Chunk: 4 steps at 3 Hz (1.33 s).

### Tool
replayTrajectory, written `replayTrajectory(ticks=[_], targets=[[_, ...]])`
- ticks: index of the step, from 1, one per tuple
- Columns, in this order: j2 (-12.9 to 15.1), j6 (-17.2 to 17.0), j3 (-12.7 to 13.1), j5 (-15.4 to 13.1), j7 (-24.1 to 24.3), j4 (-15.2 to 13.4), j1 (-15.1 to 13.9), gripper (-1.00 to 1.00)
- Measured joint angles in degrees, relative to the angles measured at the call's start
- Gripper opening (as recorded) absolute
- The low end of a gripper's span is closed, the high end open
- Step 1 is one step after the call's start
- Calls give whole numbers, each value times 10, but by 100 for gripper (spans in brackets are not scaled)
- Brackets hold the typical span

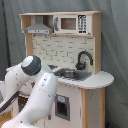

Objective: Play with the kitchen

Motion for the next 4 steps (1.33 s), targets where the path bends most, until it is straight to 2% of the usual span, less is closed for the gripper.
replayTrajectory(ticks=[4], targets=[[-2,16,9,-46,-236,20,0,100]])
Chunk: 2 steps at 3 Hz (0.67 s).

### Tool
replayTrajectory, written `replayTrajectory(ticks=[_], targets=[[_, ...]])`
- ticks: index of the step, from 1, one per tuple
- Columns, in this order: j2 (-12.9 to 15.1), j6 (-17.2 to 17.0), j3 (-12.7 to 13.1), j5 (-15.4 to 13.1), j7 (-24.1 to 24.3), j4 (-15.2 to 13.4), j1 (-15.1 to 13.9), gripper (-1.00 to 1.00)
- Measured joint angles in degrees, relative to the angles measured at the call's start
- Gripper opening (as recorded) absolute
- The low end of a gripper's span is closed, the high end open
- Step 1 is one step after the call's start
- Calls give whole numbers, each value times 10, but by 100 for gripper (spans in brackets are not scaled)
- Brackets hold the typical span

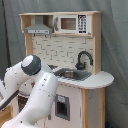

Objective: Play with the kitchen

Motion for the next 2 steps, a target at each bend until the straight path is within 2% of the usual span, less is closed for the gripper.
replayTrajectory(ticks=[2], targets=[[1,4,-1,0,-136,0,-7,100]])
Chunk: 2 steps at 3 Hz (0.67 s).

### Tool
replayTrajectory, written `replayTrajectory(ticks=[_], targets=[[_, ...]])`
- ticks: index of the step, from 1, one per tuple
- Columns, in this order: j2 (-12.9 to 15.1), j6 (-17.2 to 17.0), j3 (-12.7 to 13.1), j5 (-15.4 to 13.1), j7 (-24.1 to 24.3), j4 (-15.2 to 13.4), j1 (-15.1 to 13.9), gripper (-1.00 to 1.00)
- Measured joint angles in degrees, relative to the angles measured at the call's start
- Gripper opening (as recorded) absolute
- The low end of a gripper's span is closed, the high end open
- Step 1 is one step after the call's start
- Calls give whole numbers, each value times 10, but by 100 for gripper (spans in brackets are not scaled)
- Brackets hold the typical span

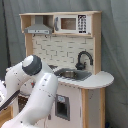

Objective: Play with the kitchen

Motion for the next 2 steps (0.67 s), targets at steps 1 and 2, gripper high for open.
replayTrajectory(ticks=[1,2], targets=[[0,3,2,0,-69,3,-6,100],[0,16,3,0,-139,12,-10,100]])
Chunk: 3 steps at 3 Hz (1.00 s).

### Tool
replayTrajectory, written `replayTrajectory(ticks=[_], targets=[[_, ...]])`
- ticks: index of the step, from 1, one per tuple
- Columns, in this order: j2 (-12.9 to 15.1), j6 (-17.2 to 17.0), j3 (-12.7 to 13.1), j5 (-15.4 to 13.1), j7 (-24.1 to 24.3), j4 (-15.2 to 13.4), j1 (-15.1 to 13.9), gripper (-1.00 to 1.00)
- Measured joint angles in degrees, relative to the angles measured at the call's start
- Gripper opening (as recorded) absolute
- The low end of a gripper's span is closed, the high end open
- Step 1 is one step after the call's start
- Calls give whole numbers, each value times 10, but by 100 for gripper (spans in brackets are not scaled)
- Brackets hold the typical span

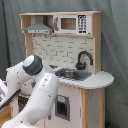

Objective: Play with the kitchen

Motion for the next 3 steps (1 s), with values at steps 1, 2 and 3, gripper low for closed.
replayTrajectory(ticks=[1,2,3], targets=[[0,16,1,-2,-58,11,0,100],[-1,31,4,-6,-120,23,0,100],[-1,46,6,-11,-178,35,0,100]])
